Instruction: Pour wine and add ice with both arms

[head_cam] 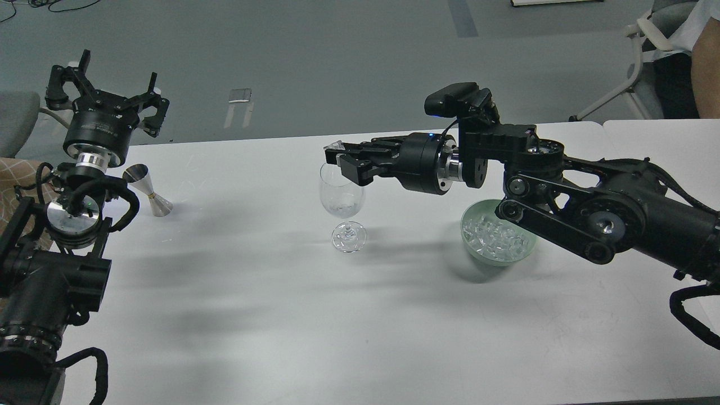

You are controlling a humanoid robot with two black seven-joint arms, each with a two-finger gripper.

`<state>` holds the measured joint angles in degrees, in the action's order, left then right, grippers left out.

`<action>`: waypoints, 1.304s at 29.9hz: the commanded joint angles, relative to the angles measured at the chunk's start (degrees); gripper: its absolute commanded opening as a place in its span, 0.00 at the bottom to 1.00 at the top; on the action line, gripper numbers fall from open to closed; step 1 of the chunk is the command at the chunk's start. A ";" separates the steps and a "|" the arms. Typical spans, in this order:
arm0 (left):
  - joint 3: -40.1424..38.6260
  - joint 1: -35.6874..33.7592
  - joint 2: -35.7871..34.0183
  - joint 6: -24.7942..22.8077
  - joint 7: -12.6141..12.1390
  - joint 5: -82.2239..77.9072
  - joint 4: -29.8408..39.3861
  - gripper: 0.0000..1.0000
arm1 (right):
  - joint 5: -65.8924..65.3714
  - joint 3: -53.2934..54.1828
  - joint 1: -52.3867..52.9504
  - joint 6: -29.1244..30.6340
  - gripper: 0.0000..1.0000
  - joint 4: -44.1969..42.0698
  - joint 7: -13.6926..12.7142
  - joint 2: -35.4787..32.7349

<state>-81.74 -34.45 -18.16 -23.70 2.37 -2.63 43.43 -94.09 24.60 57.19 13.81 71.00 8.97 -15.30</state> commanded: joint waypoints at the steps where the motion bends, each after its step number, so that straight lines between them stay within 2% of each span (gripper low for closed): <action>1: 0.00 0.00 -0.21 -0.12 0.00 -0.01 0.08 0.98 | -0.13 0.01 0.12 -0.01 0.25 -0.34 -0.01 0.00; 3: 0.00 0.00 -0.39 -0.21 0.00 -0.01 -0.01 0.98 | -0.13 -0.08 0.12 -0.01 0.30 -0.34 -0.01 0.00; 6: 0.00 0.00 -0.39 -0.21 0.00 -0.01 0.08 0.98 | -0.13 0.01 0.03 -0.01 0.46 -0.34 -0.01 0.00; 12: 0.00 0.00 -0.39 -0.21 0.00 -0.01 -0.01 0.98 | -0.13 0.01 0.03 -0.01 0.54 -0.25 -0.09 0.00; 19: 0.00 0.00 -0.39 -0.04 0.00 -0.01 0.08 0.98 | -0.13 0.27 0.03 -0.09 0.59 -0.25 -0.09 -0.44; 20: -0.08 -0.09 -0.39 0.05 0.00 -0.01 0.08 0.98 | -0.04 0.88 0.03 -0.36 0.66 -0.34 -0.27 -0.44; 21: 0.00 0.00 -0.39 0.05 0.00 -0.01 -0.01 0.98 | 0.31 2.28 0.12 -0.97 0.88 -0.51 -0.44 -0.26; 22: 0.00 -0.09 -0.39 0.05 0.00 -0.01 -0.01 0.98 | 0.84 3.78 0.12 -0.97 1.00 -0.51 -0.44 -0.26; 27: 0.09 0.00 -0.39 0.32 0.00 -0.01 0.08 0.98 | 1.02 18.17 -2.95 -0.97 1.00 -1.48 -0.27 0.44; 32: 0.97 -0.17 0.22 1.02 0.09 -0.10 -0.18 0.98 | 1.02 27.76 -4.19 -0.97 1.00 -4.46 -0.27 3.60; 39: 1.15 -0.35 0.05 2.43 -0.09 -0.80 -0.10 0.98 | 1.63 36.74 -4.80 -1.06 1.00 -9.21 -0.27 3.87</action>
<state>-80.67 -34.87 -17.81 -21.21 2.38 -3.04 43.30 -93.01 58.01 52.65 12.82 64.30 8.71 -11.49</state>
